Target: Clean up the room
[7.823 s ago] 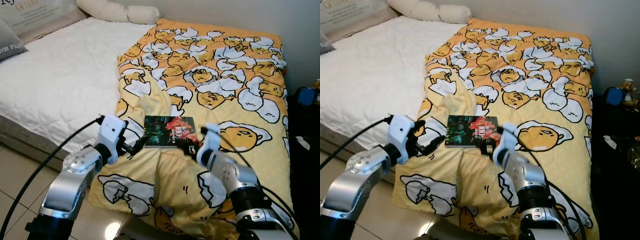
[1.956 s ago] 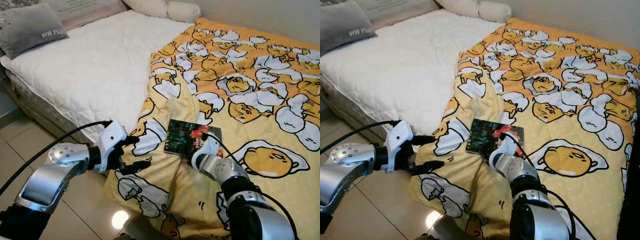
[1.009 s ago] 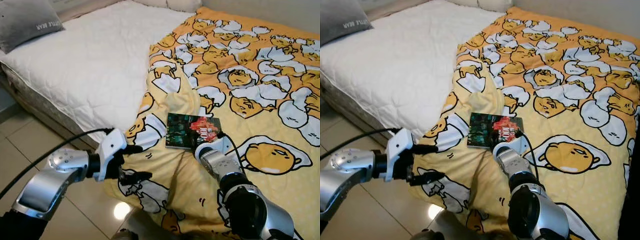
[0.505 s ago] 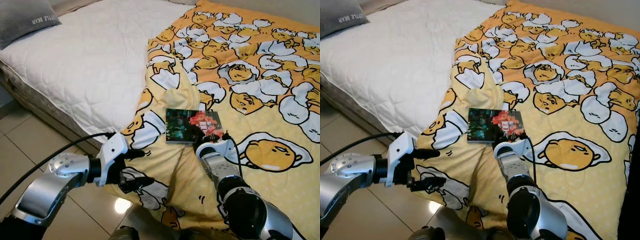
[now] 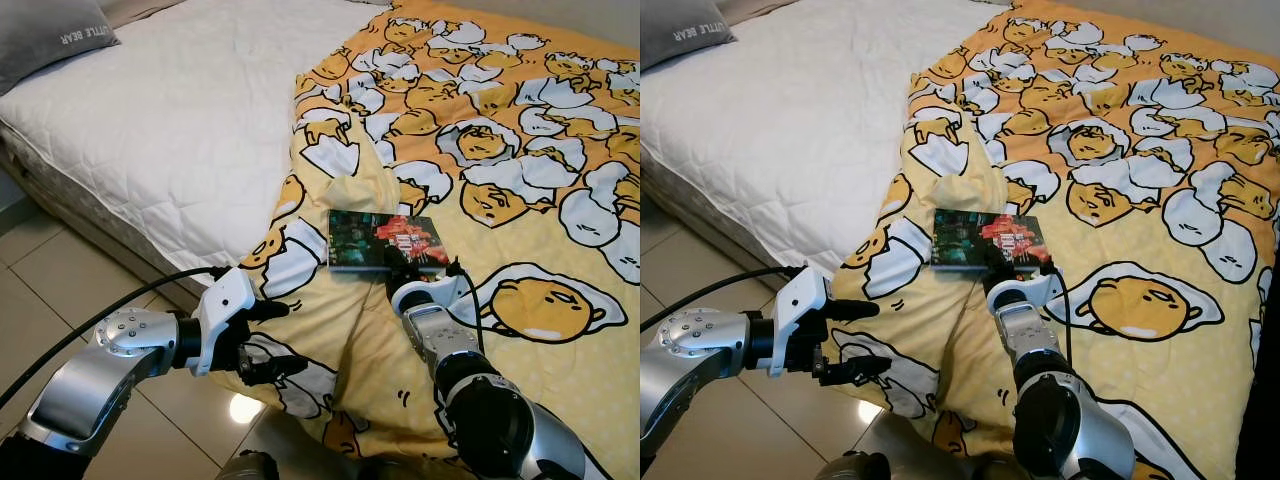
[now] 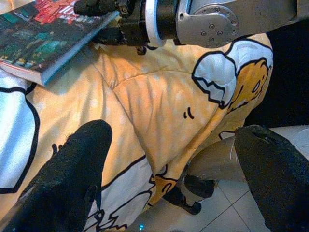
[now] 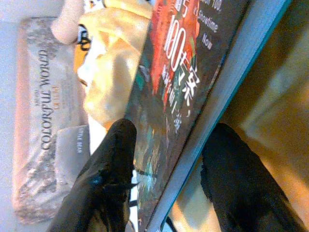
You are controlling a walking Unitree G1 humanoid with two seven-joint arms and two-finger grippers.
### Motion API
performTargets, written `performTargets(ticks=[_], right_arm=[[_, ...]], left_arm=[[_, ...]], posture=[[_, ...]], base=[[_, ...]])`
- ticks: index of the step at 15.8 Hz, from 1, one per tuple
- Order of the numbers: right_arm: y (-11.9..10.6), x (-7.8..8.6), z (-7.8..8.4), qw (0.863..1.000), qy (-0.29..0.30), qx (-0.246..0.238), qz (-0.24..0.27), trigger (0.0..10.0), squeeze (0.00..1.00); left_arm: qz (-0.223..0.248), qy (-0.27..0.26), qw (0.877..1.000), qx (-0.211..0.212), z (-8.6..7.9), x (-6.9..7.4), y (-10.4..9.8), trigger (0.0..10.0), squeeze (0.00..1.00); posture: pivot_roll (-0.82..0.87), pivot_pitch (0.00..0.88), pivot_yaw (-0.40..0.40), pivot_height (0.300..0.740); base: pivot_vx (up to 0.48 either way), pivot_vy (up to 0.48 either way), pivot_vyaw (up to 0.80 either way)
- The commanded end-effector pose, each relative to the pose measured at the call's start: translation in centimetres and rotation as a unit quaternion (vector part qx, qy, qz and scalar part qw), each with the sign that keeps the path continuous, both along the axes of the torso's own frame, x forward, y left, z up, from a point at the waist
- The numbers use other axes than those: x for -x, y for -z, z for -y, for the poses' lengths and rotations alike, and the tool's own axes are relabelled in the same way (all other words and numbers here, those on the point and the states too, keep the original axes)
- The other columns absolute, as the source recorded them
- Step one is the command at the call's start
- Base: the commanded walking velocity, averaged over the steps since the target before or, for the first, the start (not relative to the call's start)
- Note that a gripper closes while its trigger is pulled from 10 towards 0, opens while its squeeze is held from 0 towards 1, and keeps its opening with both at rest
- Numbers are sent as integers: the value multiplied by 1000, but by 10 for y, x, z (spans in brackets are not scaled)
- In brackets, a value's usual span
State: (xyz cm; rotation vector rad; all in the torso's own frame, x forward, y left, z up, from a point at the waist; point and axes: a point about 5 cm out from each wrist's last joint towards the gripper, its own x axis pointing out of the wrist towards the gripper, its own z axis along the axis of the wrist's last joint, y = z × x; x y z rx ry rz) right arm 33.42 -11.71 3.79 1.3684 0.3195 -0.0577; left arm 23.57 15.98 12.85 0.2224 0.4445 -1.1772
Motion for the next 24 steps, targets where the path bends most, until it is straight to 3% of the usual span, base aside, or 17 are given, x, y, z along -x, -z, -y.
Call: performTargets(ticks=[1,7,14,17,21,22,23,24], right_arm=[[-11,-7,-3,1000,0,-7,23,0,0],[-3,-4,-18,999,-9,10,-45,0,0],[-14,-13,-18,999,4,7,-37,0,0],[-16,-15,-6,999,8,36,-16,0,0],[-27,-20,20,994,-12,91,60,0,0],[-32,-20,30,990,-24,103,92,0,0],[-35,-19,41,984,-45,124,124,0,0],[-37,-18,48,979,-59,138,138,0,0]], left_arm=[[3,2,1000,0,-1,1,-3,10000,0],[11,-11,1000,-5,-2,0,-6,10000,0],[15,-28,999,0,-3,0,-8,10000,0],[18,-59,998,21,0,-2,-8,10000,0],[40,-157,985,63,-2,-18,-14,10000,0],[72,-174,980,69,-4,-25,-19,10000,0],[123,-186,972,75,-8,-33,-25,10000,90],[137,-197,968,77,-11,-37,-27,10000,125]], posture=[[41,101,7,740],[124,124,-10,740],[124,110,5,740],[89,79,19,740],[30,10,24,740],[26,0,22,740],[15,0,23,740],[12,0,23,740]], base=[[0,0,0],[0,0,0],[0,0,0],[0,0,0],[0,0,0],[0,0,0],[0,0,0],[0,0,0]])
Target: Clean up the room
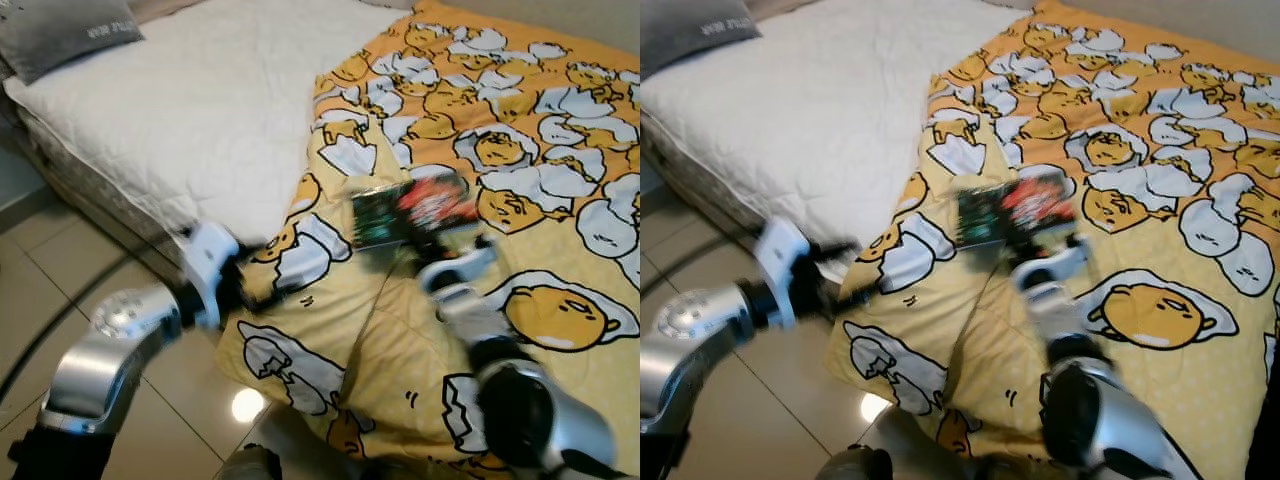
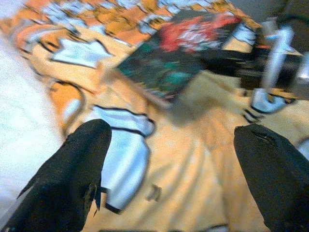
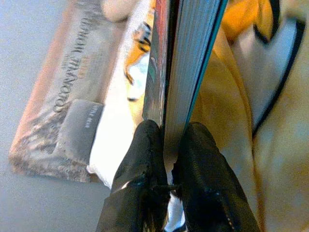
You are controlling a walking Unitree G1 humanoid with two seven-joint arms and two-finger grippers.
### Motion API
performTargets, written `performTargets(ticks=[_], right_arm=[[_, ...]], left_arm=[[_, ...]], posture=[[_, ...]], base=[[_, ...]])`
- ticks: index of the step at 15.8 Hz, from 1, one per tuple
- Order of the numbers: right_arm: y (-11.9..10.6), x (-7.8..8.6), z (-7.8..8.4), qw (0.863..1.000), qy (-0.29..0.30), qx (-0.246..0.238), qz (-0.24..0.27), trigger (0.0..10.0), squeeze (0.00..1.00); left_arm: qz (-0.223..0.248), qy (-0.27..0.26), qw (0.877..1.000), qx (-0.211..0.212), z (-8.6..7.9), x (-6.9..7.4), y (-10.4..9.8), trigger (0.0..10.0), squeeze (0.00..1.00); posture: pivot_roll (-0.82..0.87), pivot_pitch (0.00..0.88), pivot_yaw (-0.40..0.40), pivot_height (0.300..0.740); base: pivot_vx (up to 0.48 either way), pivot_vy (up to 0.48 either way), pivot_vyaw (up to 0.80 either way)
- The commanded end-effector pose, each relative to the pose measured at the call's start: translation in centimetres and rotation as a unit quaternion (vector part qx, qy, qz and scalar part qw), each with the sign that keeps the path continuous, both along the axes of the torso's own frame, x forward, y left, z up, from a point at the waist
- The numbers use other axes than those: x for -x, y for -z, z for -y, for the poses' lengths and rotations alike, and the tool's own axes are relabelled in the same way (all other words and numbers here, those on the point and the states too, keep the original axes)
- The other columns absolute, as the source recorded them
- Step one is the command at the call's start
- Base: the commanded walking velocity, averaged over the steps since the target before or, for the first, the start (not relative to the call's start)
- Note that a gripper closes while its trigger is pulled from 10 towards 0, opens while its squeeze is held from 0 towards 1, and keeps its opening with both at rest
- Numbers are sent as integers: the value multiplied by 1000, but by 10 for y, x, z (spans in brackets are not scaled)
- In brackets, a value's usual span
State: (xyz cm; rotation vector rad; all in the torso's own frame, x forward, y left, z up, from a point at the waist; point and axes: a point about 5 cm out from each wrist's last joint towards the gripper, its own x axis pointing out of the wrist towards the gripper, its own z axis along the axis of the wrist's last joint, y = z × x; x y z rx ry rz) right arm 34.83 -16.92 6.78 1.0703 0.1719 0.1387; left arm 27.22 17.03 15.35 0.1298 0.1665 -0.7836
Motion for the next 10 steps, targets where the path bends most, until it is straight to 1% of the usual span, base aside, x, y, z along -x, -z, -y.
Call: performTargets(ticks=[1,2,3,4,5,6,7,8,9,10], right_arm=[[-8,-2,1,999,-23,20,29,0,0],[-11,0,7,996,-50,53,52,0,0],[-19,2,12,985,-104,99,95,0,0],[-28,3,12,971,-155,128,127,0,0],[-34,5,10,955,-204,157,149,0,0],[-39,8,5,932,-265,176,174,0,0],[-43,12,2,918,-301,176,190,0,0],[-49,14,1,907,-328,166,208,0,0],[-52,15,0,902,-339,160,215,0,0],[-60,23,-4,877,-389,141,243,0,0]], left_arm=[[5,-12,1000,1,-3,-3,-3,10000,251],[-5,-13,1000,9,-6,-6,-5,10000,816],[-12,-9,999,28,-11,-12,-12,10000,1000],[-12,1,999,48,-13,-18,-20,10000,1000],[-12,19,998,67,-12,-23,-28,10000,1000],[-13,36,996,78,-12,-30,-32,10000,1000],[-17,47,995,83,-11,-33,-33,10000,1000],[-25,55,994,88,-11,-37,-34,10000,1000],[-27,56,994,89,-11,-39,-34,10000,1000],[-35,63,993,95,-10,-43,-33,10000,984]], posture=[[1,0,25,740],[-10,0,32,740],[-12,0,36,740],[-12,0,37,740],[-12,0,39,740],[-12,0,41,740],[-11,0,41,740],[-7,0,40,740],[-7,0,40,740],[-3,0,39,740]], base=[[0,0,0],[0,0,0],[0,0,0],[0,0,0],[0,0,0],[0,0,0],[0,0,0],[0,0,0],[0,0,0],[0,0,0]])
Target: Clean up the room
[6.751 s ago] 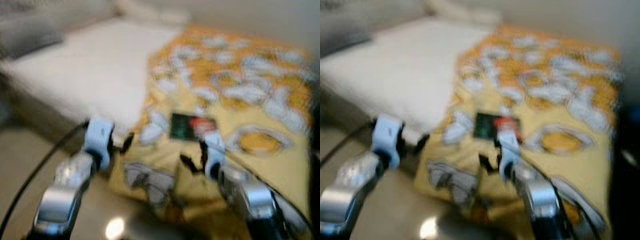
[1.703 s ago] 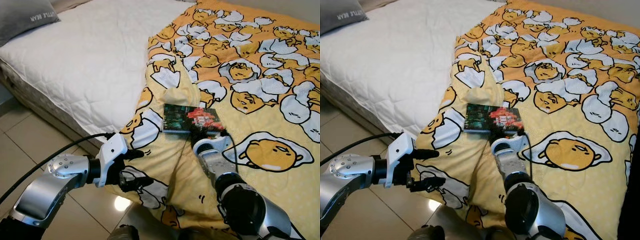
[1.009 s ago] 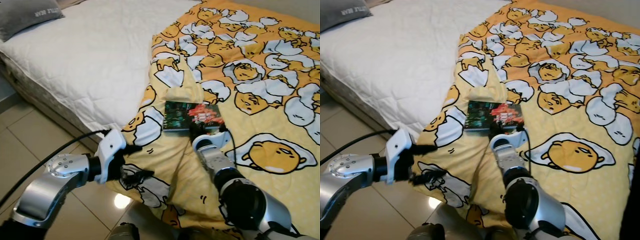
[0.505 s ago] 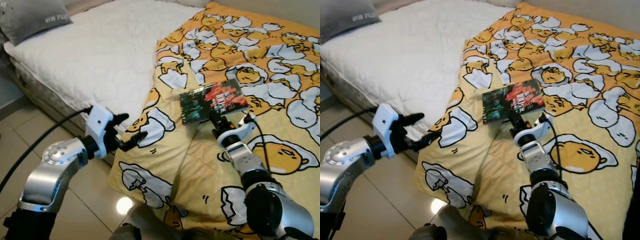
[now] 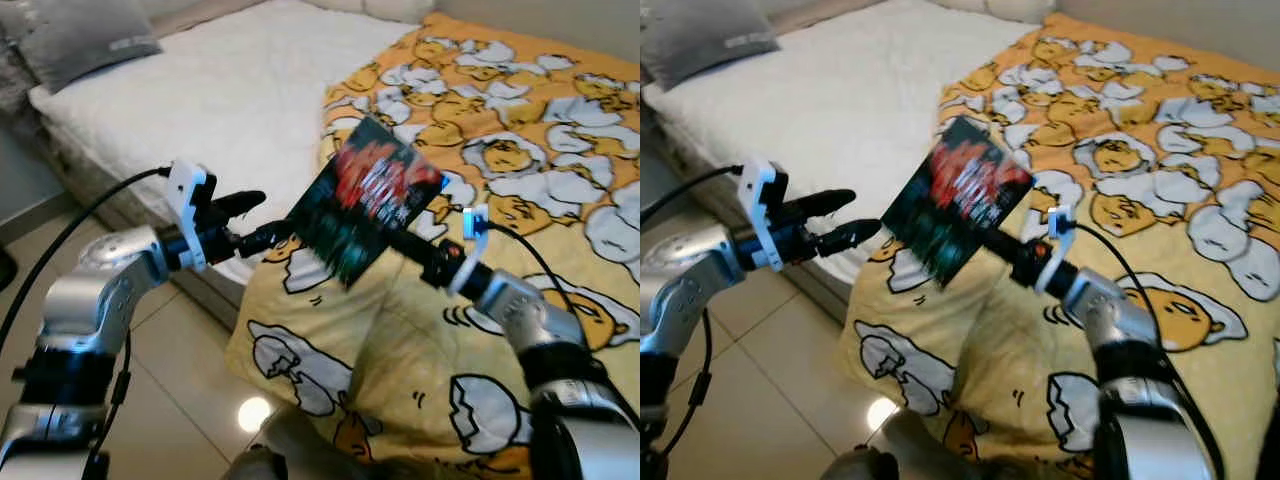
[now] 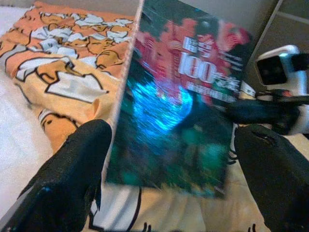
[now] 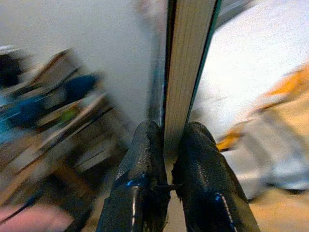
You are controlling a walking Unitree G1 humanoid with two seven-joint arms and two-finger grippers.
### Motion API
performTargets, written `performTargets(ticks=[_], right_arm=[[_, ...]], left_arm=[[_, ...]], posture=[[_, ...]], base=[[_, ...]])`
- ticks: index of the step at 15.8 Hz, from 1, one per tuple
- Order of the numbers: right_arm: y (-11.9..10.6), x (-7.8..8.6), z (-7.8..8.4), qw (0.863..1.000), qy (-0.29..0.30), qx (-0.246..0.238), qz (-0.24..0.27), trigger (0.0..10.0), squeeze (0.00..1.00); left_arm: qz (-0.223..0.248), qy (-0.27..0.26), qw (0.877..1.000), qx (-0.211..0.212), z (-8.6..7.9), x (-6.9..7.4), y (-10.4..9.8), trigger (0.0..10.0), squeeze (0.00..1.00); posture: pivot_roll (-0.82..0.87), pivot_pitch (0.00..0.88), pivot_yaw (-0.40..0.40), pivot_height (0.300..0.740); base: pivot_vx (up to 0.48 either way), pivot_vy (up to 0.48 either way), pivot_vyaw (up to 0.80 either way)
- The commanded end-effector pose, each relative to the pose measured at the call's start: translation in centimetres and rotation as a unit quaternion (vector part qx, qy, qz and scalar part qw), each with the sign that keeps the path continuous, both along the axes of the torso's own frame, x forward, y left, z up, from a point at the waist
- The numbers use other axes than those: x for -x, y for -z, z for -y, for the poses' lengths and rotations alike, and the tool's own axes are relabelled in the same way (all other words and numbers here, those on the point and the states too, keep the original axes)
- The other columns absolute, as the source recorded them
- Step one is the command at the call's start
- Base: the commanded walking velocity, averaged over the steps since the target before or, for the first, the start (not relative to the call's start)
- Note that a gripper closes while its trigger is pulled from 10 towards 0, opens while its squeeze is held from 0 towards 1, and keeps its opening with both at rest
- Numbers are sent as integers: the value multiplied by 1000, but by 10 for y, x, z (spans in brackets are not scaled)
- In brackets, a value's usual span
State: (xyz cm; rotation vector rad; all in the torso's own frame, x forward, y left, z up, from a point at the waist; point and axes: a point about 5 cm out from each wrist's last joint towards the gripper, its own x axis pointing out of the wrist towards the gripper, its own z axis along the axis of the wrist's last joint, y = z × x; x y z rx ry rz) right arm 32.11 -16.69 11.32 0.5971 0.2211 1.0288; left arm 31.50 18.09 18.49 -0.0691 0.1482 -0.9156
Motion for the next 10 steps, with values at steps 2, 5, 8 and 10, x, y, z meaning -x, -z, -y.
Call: performTargets(ticks=[2,5,8,10], right_arm=[[-23,6,-7,996,-74,-30,47,0,0],[-29,15,-9,991,-118,-40,50,0,0],[-31,22,-9,988,-146,-39,42,0,0],[-30,25,-9,987,-154,-34,39,0,0]], left_arm=[[-18,16,999,23,1,-4,2,10000,361],[-80,65,992,78,4,-1,9,10000,0],[-108,90,987,78,3,2,13,0,0],[-112,98,986,78,3,2,12,0,0]], posture=[[-7,0,44,740],[-6,0,47,740],[-7,0,51,740],[-5,0,51,740]], base=[[0,0,0],[0,0,0],[0,0,0],[0,0,0]])
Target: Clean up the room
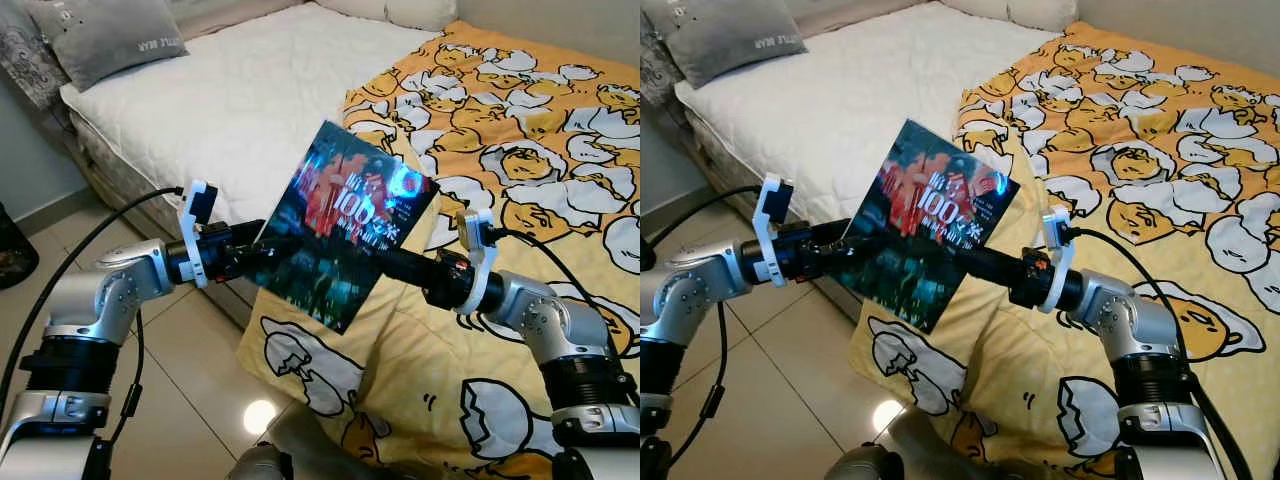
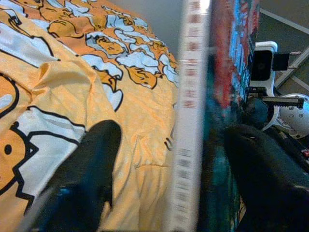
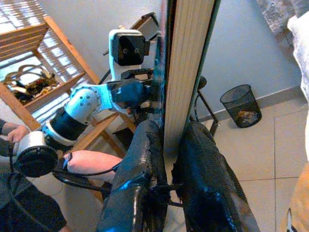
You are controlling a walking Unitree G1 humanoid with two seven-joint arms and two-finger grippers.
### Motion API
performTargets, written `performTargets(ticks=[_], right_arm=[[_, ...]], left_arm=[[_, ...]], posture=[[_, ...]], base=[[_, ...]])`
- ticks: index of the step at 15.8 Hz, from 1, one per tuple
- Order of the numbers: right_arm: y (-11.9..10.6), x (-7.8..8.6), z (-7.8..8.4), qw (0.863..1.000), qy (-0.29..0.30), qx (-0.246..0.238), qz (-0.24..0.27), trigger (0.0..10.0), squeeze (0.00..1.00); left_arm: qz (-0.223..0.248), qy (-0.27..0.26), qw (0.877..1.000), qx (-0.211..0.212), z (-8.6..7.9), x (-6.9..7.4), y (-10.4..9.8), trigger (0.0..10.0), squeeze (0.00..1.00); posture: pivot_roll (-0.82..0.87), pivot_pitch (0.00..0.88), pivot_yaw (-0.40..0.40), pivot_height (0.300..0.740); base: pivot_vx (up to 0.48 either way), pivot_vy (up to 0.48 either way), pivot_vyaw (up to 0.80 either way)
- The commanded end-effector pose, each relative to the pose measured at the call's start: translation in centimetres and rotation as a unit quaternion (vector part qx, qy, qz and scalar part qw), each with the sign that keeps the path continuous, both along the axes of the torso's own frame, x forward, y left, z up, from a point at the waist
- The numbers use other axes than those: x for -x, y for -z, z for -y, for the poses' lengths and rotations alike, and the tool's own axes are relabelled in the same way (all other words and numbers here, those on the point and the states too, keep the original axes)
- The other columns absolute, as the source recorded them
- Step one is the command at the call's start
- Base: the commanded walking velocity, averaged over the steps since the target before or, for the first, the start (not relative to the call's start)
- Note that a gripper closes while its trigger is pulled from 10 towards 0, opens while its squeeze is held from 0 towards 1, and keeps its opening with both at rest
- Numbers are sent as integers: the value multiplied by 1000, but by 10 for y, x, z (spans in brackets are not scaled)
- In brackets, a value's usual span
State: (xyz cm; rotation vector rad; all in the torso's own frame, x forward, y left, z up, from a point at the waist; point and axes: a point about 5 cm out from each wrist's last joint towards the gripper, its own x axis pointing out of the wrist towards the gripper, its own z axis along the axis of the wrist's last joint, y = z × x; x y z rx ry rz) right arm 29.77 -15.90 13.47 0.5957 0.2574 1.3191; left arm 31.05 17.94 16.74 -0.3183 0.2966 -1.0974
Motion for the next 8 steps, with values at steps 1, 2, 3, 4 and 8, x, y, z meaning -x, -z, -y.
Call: performTargets(ticks=[1,2,3,4,8], right_arm=[[-7,3,0,1000,-18,-9,18,0,0],[-6,3,0,1000,-19,-6,17,0,0],[-6,4,0,1000,-21,-4,15,0,0],[-6,4,0,1000,-21,-2,16,0,0],[-8,4,0,999,-25,-1,20,0,0]], left_arm=[[5,15,1000,-9,2,-2,-6,0,0],[4,20,1000,-12,2,-2,-6,0,0],[4,25,1000,-18,3,-1,-6,0,0],[3,27,999,-20,3,0,-6,0,0],[-12,39,999,-21,3,3,-2,0,0]], posture=[[-1,0,51,740],[2,0,52,740],[3,0,52,740],[2,0,54,740],[-1,0,59,740]], base=[[0,0,0],[0,0,0],[0,0,0],[0,0,0],[0,0,0]])
